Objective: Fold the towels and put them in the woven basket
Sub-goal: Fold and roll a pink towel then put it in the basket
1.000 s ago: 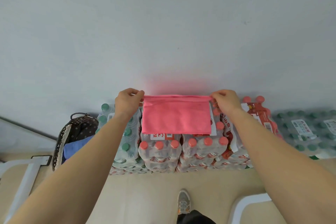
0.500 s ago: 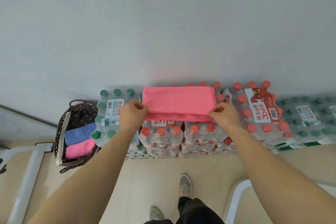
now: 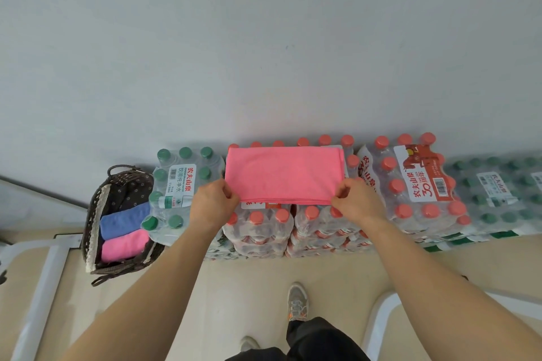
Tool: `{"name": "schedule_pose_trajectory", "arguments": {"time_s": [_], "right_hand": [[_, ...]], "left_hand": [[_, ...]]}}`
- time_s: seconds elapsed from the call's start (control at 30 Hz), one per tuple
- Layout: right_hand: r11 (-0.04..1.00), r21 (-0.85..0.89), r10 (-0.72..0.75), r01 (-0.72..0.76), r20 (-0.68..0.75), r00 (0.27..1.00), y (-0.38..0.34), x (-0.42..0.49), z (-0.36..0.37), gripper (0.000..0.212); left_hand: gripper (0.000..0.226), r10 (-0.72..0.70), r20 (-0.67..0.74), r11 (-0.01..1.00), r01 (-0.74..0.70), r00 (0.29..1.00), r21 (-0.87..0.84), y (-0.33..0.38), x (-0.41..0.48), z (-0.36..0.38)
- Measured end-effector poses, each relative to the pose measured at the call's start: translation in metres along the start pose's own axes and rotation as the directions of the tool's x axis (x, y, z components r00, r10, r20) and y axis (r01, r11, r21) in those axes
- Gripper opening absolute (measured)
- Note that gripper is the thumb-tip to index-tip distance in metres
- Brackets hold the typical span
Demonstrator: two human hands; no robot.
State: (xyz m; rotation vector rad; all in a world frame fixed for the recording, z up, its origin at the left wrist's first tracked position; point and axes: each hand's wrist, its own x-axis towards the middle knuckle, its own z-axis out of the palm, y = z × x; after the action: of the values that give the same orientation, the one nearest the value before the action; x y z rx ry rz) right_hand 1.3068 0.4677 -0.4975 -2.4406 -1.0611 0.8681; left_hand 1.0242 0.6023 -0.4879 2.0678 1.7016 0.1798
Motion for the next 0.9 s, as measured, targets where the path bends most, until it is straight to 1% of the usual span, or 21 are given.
{"name": "schedule_pose_trajectory", "arguments": {"time_s": [0.07, 0.13, 0.2, 0.23, 0.3, 0.33, 0.4, 0.47, 0.5, 0.57, 0.63, 0.7, 0.8, 0.9], "right_hand": [[0.998, -0.059, 0.001, 0.0, 0.022, 1.0, -0.002, 0.002, -0.003, 0.012], [0.986, -0.166, 0.0, 0.005, 0.029, 1.0, -0.009, 0.003, -0.008, 0.01], [0.964, -0.263, -0.038, 0.028, -0.033, 0.999, -0.02, 0.005, -0.01, 0.012], [0.951, -0.302, -0.092, 0.061, -0.089, 0.992, -0.028, 0.006, -0.009, 0.017], [0.916, -0.361, -0.249, 0.174, -0.171, 0.953, -0.046, 0.012, -0.002, 0.026], [0.898, -0.369, -0.318, 0.24, -0.168, 0.933, -0.056, 0.017, 0.005, 0.032], [0.864, -0.351, -0.423, 0.362, -0.114, 0.899, -0.075, 0.027, 0.022, 0.049], [0.832, -0.366, -0.462, 0.418, -0.037, 0.886, -0.085, 0.038, 0.041, 0.062], [0.821, -0.391, -0.454, 0.416, -0.006, 0.891, -0.083, 0.043, 0.049, 0.064], [0.809, -0.453, -0.419, 0.376, 0.005, 0.908, -0.064, 0.051, 0.057, 0.065], [0.796, -0.503, -0.397, 0.338, -0.013, 0.918, -0.041, 0.054, 0.054, 0.067], [0.796, -0.512, -0.386, 0.322, -0.019, 0.922, -0.024, 0.057, 0.047, 0.07], [0.817, -0.505, -0.325, 0.277, -0.007, 0.946, -0.02, 0.058, 0.041, 0.072], [0.813, -0.516, -0.308, 0.268, 0.008, 0.951, -0.025, 0.055, 0.039, 0.073]], "left_hand": [[0.011, -0.017, 0.062, 0.996, 0.012, 0.998, 0.086, 0.002, 0.003, -0.002], [0.014, -0.023, 0.094, 0.964, -0.002, 0.995, 0.264, 0.006, 0.007, -0.006], [0.017, 0.006, 0.074, 0.922, -0.034, 0.997, 0.386, 0.015, 0.013, -0.009], [0.019, 0.044, 0.053, 0.913, -0.062, 0.998, 0.402, 0.022, 0.017, -0.009], [0.021, 0.184, -0.007, 0.915, -0.169, 0.983, 0.365, 0.039, 0.024, -0.003], [0.025, 0.264, -0.027, 0.915, -0.242, 0.964, 0.323, 0.048, 0.029, 0.004], [0.038, 0.388, -0.021, 0.898, -0.373, 0.921, 0.233, 0.064, 0.037, 0.023], [0.052, 0.45, 0.033, 0.865, -0.445, 0.892, 0.231, 0.075, 0.045, 0.042], [0.056, 0.447, 0.077, 0.854, -0.451, 0.891, 0.26, 0.076, 0.047, 0.05], [0.06, 0.415, 0.144, 0.846, -0.439, 0.898, 0.302, 0.067, 0.053, 0.061], [0.064, 0.393, 0.134, 0.856, -0.415, 0.91, 0.309, 0.048, 0.055, 0.065], [0.066, 0.369, 0.094, 0.87, -0.379, 0.925, 0.314, 0.03, 0.056, 0.064], [0.066, 0.298, 0.087, 0.906, -0.311, 0.95, 0.287, 0.017, 0.059, 0.058], [0.065, 0.283, 0.087, 0.914, -0.296, 0.955, 0.276, 0.016, 0.06, 0.056]]}}
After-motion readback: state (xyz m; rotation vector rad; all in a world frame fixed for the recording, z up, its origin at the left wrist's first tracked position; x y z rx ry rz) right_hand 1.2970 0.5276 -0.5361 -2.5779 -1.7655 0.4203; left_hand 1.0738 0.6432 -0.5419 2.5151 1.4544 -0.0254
